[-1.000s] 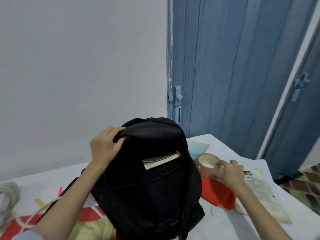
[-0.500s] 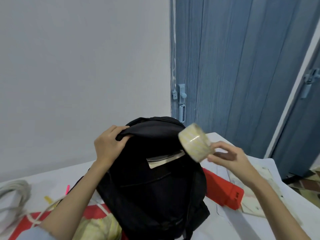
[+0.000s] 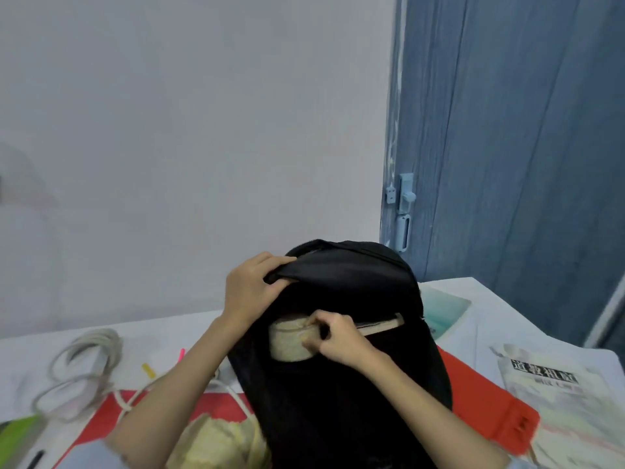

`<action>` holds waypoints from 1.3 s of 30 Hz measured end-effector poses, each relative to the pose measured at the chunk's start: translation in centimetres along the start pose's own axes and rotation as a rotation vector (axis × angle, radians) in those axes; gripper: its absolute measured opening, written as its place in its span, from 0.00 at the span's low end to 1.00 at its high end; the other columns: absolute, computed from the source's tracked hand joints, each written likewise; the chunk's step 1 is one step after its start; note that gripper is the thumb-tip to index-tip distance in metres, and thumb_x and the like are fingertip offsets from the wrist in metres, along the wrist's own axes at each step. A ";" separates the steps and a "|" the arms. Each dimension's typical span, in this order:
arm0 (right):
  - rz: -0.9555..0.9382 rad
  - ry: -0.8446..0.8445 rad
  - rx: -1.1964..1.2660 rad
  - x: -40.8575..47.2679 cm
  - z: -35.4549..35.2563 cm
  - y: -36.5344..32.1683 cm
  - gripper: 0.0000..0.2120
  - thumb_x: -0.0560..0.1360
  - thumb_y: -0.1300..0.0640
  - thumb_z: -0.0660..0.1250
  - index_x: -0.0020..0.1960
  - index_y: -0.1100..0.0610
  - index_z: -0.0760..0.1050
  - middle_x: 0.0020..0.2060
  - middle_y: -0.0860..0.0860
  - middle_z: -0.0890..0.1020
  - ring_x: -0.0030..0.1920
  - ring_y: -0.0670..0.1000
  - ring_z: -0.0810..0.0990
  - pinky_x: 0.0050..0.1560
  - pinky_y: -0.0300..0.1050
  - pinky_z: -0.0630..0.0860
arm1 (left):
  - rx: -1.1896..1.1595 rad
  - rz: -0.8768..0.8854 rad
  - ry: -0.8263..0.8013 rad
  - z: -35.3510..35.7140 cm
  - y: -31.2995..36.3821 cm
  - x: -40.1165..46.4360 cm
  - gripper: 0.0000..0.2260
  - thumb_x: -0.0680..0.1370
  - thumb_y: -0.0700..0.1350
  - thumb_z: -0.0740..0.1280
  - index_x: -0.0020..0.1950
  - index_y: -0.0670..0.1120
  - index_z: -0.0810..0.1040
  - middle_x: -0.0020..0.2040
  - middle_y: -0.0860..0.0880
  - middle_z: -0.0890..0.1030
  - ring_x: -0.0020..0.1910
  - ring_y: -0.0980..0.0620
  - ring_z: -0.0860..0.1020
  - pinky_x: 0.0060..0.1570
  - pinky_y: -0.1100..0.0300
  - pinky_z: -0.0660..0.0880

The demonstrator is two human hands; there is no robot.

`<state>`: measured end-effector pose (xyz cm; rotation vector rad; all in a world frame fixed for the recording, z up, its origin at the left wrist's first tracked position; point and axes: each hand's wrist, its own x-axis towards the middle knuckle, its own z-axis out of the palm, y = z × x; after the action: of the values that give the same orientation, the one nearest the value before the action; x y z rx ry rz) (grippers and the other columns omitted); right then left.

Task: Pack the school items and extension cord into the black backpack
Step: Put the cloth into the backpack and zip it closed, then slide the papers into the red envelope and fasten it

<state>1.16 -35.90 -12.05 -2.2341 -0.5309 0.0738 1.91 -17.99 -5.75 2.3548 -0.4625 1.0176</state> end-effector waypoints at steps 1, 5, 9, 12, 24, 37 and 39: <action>0.030 0.072 -0.012 0.4 0.8 0.3 0.13 0.70 0.57 0.71 0.51 0.48 0.72 0.47 0.50 0.76 0.43 0.44 0.74 0.47 0.35 0.72 | -0.008 -0.008 -0.010 -0.2 -0.3 -0.1 0.16 0.69 0.56 0.64 0.53 0.55 0.81 0.43 0.56 0.81 0.43 0.60 0.76 0.42 0.61 0.73; -0.030 0.288 -0.149 0.3 3.4 0.9 0.11 0.70 0.63 0.68 0.41 0.54 0.66 0.42 0.51 0.73 0.41 0.49 0.73 0.43 0.40 0.70 | -0.036 -0.017 -0.053 -0.9 -0.5 -0.7 0.17 0.69 0.58 0.64 0.53 0.56 0.81 0.44 0.55 0.81 0.43 0.59 0.77 0.43 0.61 0.73; -0.186 0.163 -0.233 0.7 4.7 0.9 0.03 0.75 0.60 0.63 0.47 0.59 0.73 0.48 0.54 0.74 0.47 0.53 0.76 0.49 0.43 0.72 | -0.020 -0.031 -0.067 -0.8 -0.6 -1.0 0.16 0.69 0.58 0.63 0.53 0.57 0.81 0.44 0.56 0.81 0.43 0.59 0.76 0.44 0.62 0.73; -0.107 -0.037 -0.301 2.0 5.7 0.9 0.19 0.76 0.62 0.60 0.66 0.64 0.66 0.63 0.59 0.69 0.64 0.58 0.70 0.66 0.43 0.64 | -0.037 -0.037 -0.059 -0.9 -0.6 -0.9 0.17 0.69 0.58 0.64 0.54 0.55 0.82 0.44 0.55 0.81 0.43 0.59 0.76 0.45 0.62 0.72; -0.225 0.461 0.148 -4.2 -3.9 -1.6 0.17 0.69 0.67 0.59 0.33 0.47 0.77 0.32 0.46 0.81 0.31 0.46 0.80 0.36 0.40 0.77 | -0.223 -0.600 -0.327 -1.3 -1.3 -3.0 0.57 0.49 0.66 0.73 0.73 0.47 0.60 0.66 0.49 0.71 0.65 0.50 0.70 0.67 0.49 0.66; 0.116 -0.082 -0.218 -7.0 -1.1 -1.5 0.26 0.76 0.42 0.61 0.72 0.50 0.64 0.75 0.52 0.59 0.75 0.52 0.56 0.74 0.54 0.53 | -0.573 -0.596 -0.368 -4.1 -0.2 -14.7 0.12 0.76 0.41 0.68 0.35 0.52 0.83 0.46 0.52 0.83 0.48 0.59 0.79 0.52 0.65 0.72; 0.174 -0.191 -0.432 -7.8 1.9 -0.7 0.33 0.77 0.39 0.56 0.77 0.48 0.49 0.76 0.53 0.40 0.76 0.56 0.37 0.73 0.61 0.42 | -0.529 -0.658 -0.204 -5.4 -1.0 -16.1 0.10 0.75 0.38 0.68 0.38 0.50 0.83 0.43 0.50 0.83 0.45 0.59 0.79 0.50 0.65 0.73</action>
<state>-6.63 -37.26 -13.72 -2.7119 -0.4871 0.2885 -11.21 -12.37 -14.97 1.9147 -0.0003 0.2992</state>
